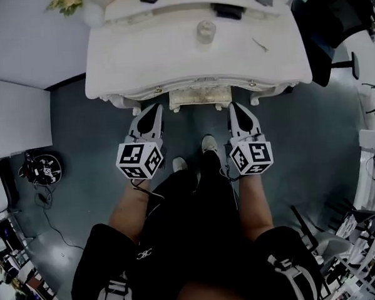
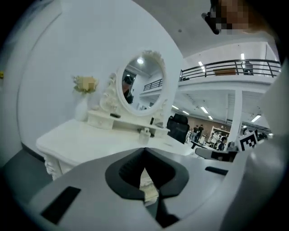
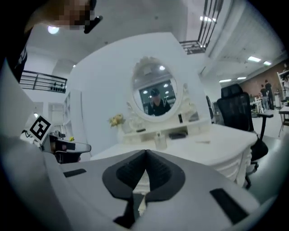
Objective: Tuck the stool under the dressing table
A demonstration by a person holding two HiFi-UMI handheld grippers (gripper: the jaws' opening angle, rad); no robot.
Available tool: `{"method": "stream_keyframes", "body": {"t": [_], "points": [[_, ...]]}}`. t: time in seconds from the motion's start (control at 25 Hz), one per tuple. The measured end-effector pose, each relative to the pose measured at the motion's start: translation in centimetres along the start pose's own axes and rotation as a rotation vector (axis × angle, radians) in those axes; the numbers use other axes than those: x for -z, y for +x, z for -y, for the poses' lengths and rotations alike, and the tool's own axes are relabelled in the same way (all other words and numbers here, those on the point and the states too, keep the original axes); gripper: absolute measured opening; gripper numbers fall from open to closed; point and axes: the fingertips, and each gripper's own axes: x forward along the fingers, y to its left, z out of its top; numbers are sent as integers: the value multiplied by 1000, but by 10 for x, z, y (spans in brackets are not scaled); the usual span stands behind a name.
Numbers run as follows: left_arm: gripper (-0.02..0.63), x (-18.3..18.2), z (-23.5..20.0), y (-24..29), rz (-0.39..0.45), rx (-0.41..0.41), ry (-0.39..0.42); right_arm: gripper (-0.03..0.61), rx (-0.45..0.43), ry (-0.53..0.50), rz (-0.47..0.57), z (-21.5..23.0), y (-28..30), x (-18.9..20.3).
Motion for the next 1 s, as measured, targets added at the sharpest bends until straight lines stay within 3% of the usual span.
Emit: {"method": "stream_keyframes", "body": {"t": [0.24,0.44,0.64,1.0], "points": [[17,-113,19,-59,158,-85,154,12,17,-66,191,-47,-25,-119],[17,-178,46,-99,251,-69,239,12,4,-133,275,-81,-48,-187],[17,-204,58,-114,299,-67,290,12,-19,-174,314,-106,-54,-211],[17,-209,62,-127,285,-42,270,12,-22,-171,310,-125,-62,-215]]}}
